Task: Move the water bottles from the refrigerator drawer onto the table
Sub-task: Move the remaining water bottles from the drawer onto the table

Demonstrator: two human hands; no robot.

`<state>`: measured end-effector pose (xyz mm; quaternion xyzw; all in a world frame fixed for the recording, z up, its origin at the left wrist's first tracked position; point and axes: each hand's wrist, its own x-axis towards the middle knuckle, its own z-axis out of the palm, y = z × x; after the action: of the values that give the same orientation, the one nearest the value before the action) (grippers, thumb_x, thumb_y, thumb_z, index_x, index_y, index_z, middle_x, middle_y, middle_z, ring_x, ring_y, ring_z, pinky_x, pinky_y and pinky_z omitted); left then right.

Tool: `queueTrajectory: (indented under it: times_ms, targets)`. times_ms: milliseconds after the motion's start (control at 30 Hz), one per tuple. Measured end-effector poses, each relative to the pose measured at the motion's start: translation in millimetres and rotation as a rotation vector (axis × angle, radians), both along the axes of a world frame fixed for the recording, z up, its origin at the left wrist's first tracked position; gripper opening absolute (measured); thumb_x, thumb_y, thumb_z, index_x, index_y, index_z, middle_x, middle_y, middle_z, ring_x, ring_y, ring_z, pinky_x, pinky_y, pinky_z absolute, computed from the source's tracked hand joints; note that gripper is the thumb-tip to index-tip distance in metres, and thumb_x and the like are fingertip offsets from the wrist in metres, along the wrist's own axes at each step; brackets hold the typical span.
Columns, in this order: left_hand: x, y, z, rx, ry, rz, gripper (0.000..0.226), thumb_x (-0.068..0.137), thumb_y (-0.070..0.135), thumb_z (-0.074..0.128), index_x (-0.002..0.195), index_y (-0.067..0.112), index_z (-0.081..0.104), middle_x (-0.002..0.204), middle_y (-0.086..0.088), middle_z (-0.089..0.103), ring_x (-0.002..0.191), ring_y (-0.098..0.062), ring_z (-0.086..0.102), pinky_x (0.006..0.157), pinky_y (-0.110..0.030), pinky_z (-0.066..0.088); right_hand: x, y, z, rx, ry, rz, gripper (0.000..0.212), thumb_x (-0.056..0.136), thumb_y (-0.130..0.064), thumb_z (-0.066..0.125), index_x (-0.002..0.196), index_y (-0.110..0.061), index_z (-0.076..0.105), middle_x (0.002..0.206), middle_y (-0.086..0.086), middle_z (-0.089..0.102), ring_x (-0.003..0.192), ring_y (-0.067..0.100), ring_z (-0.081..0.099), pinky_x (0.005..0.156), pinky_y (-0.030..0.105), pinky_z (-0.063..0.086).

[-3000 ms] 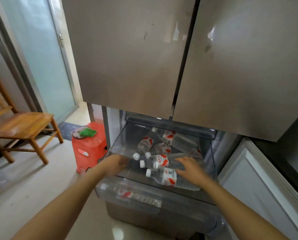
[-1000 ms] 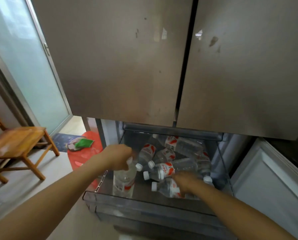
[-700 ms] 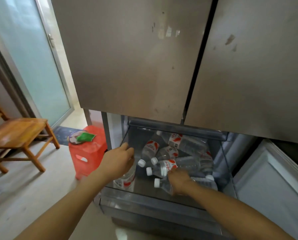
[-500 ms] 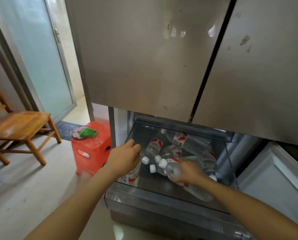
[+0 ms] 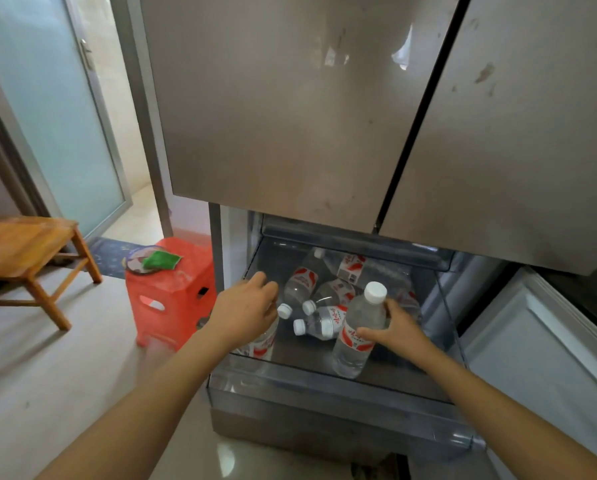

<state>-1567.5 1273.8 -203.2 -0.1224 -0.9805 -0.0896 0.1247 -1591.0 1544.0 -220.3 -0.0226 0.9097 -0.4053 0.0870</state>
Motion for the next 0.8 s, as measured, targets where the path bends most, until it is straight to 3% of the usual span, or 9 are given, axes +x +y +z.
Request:
queueTrajectory:
  times_ms: [100,167,267,333,433,533,667,700,800]
  targets:
    - [2,3,3,0.007,-0.037,-0.009,0.021,0.090,0.025,0.046,0.102,0.010,0.055,0.104,-0.008,0.052,0.088,-0.028,0.056,0.064,-0.035,0.048,3,2,24,-0.024,0.112,-0.079,0.084,0.075,-0.025,0.075,0.142,-0.014,0.025,0.142,0.005,0.036,0.129,0.023,0.040,0.102,0.033,0.038]
    - [1,4,7,-0.028,-0.075,-0.004,0.024,0.091,0.027,0.044,0.107,0.012,0.053,0.109,-0.005,0.049,0.093,-0.025,0.055,0.064,-0.033,0.044,5,0,47,0.094,0.228,-0.075,0.075,0.083,-0.036,0.064,0.144,-0.021,0.023,0.148,0.006,0.030,0.133,0.024,0.034,0.108,0.039,0.033]
    - [1,5,14,-0.056,-0.129,-0.030,0.027,0.090,0.030,0.044,0.112,0.015,0.049,0.113,-0.003,0.046,0.097,-0.022,0.054,0.064,-0.029,0.035,6,-9,63,0.814,0.292,0.103,0.056,0.092,-0.048,0.041,0.141,-0.023,0.027,0.137,0.006,0.047,0.124,0.025,0.044,0.098,0.039,0.037]
    - [1,3,17,-0.076,-0.175,-0.050,0.029,0.090,0.031,0.044,0.114,0.016,0.047,0.114,-0.003,0.044,0.096,-0.021,0.053,0.065,-0.028,0.034,7,-16,57,0.997,0.238,0.158,0.056,0.094,-0.046,0.036,0.141,-0.019,0.021,0.122,0.011,0.059,0.108,0.028,0.056,0.088,0.038,0.045]
    - [1,3,21,-0.113,-0.222,-0.076,0.030,0.089,0.030,0.044,0.115,0.016,0.044,0.115,-0.004,0.042,0.095,-0.023,0.054,0.064,-0.030,0.034,6,-15,51,0.912,0.182,0.123,0.053,0.092,-0.045,0.042,0.136,-0.021,0.024,0.115,0.010,0.062,0.097,0.026,0.061,0.078,0.037,0.051]
    - [2,1,23,-0.117,-0.245,-0.116,0.030,0.090,0.028,0.043,0.117,0.015,0.042,0.117,-0.005,0.041,0.097,-0.025,0.053,0.065,-0.032,0.034,6,-7,50,0.844,0.182,0.038,0.055,0.089,-0.047,0.047,0.135,-0.024,0.028,0.133,0.009,0.048,0.108,0.026,0.056,0.084,0.037,0.049]
    - [-1,1,25,-0.080,-0.280,-0.128,0.028,0.091,0.023,0.041,0.117,0.014,0.039,0.117,-0.007,0.042,0.099,-0.026,0.052,0.068,-0.032,0.033,7,-17,53,0.682,0.108,0.022,0.082,0.085,-0.047,0.054,0.145,-0.035,0.000,0.149,0.011,0.018,0.119,0.029,0.048,0.089,0.037,0.047]
    - [-2,3,26,-0.072,-0.292,-0.134,0.027,0.091,0.022,0.041,0.117,0.013,0.039,0.117,-0.007,0.042,0.099,-0.026,0.051,0.069,-0.032,0.033,8,-23,56,0.675,0.116,0.037,0.079,0.086,-0.044,0.055,0.145,-0.037,0.002,0.149,0.011,0.018,0.118,0.028,0.050,0.085,0.035,0.047]
    - [-4,3,30,-0.030,-0.341,-0.140,0.028,0.091,0.021,0.045,0.117,0.012,0.040,0.118,-0.008,0.043,0.100,-0.026,0.052,0.073,-0.031,0.038,8,-37,57,0.692,0.119,0.053,0.049,0.091,-0.029,0.052,0.136,-0.027,0.034,0.142,0.012,0.031,0.112,0.028,0.053,0.086,0.034,0.046]
